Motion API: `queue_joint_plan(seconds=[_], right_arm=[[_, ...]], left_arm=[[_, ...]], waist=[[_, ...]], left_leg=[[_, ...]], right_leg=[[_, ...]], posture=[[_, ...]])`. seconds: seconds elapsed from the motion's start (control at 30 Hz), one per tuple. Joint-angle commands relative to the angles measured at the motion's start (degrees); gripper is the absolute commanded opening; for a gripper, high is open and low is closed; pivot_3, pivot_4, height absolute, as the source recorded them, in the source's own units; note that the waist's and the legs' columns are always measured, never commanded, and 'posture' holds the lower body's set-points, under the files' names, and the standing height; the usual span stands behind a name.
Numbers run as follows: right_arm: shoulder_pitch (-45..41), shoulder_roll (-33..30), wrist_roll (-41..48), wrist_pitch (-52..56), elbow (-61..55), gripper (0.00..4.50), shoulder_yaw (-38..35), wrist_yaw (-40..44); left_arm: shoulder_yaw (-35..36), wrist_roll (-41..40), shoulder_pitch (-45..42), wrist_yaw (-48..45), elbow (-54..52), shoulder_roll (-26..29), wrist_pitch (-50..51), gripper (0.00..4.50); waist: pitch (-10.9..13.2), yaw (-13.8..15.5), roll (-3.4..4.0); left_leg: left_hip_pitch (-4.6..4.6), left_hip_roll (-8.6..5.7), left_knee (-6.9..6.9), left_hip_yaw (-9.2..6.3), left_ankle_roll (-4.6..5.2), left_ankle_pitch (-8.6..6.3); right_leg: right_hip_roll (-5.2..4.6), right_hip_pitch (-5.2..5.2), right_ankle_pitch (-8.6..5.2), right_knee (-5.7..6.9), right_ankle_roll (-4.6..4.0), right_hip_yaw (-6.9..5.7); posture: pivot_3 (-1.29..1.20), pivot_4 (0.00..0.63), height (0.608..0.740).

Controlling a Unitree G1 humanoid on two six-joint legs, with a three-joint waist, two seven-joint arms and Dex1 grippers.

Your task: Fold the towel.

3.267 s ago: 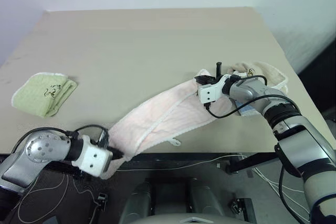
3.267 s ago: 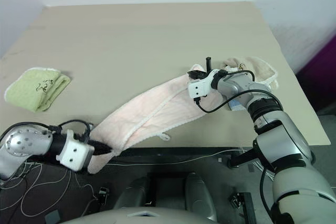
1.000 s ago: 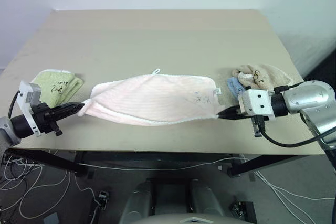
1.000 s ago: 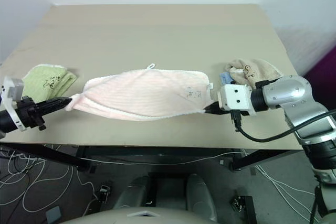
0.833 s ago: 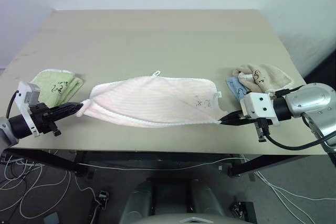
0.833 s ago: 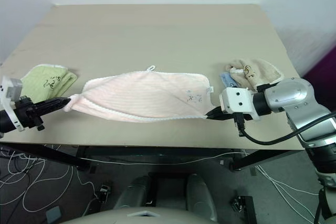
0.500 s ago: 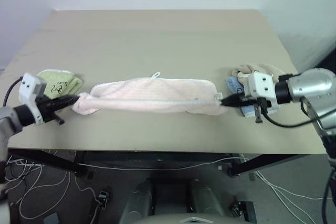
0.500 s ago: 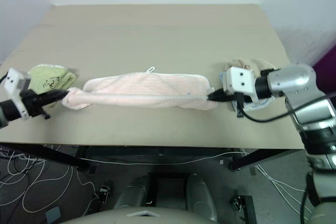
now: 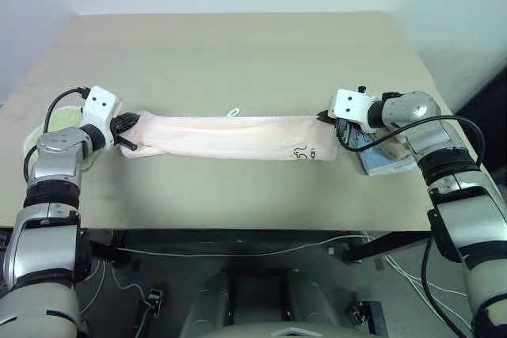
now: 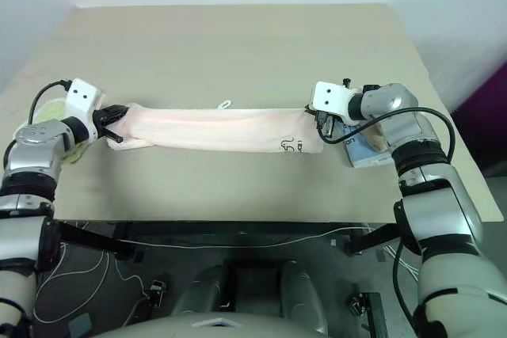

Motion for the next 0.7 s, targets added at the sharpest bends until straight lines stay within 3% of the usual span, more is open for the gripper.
queue_joint_plan(seconds=[0.03,0.27,0.4,0.5,0.7], right_arm=[[-2.42,0.0,-1.98,-2.39,2.77,0.0,-0.75,-4.15],[-1.68,1.14,-4.3,-4.66,4.91,0.0,-0.59,-8.19],[-0.83,1.1,-4.48,-5.57,4.64,0.0,-0.91,-8.28],[-0.17,0.51,-3.96,-5.17,3.84,0.64,-1.49,-7.12],[1.87,-1.27,-3.27,-6.0,0.89,2.52,-3.09,-8.62]], left_arm=[[-0.02,2.26,-2.23,3.69,3.19,0.74,-2.57,0.03],[-0.87,3.78,-2.62,2.05,5.74,0.0,-3.9,0.03],[0.28,2.78,-2.51,0.96,5.81,0.21,-3.63,1.28],[0.88,2.55,-2.63,1.34,5.82,0.33,-3.84,2.23],[3.62,0.1,-2.51,0.92,4.34,0.0,-4.03,4.19]], waist=[[0.0,-0.04,0.0],[0.0,-0.03,0.0],[0.0,0.0,0.0],[0.0,0.01,0.0],[0.0,0.0,0.0]], left_leg=[[0.0,0.0,0.0,0.0,0.0,0.0],[0.0,-0.01,0.0,0.01,0.0,0.0],[0.0,-0.01,0.01,0.01,0.0,0.0],[0.0,-0.02,0.01,0.01,0.0,0.0],[0.0,-0.02,0.02,0.01,0.0,0.0]], right_leg=[[0.01,0.0,0.0,0.0,0.0,0.0],[0.03,-0.01,0.0,0.01,0.0,0.01],[0.03,0.0,0.0,0.01,0.0,0.01],[0.03,0.0,0.0,0.01,0.0,0.01],[0.03,0.0,0.0,0.01,0.0,0.01]], posture=[[0.0,0.15,0.74],[0.0,0.15,0.74],[0.0,0.15,0.74],[0.0,0.15,0.74],[0.0,0.15,0.74]])
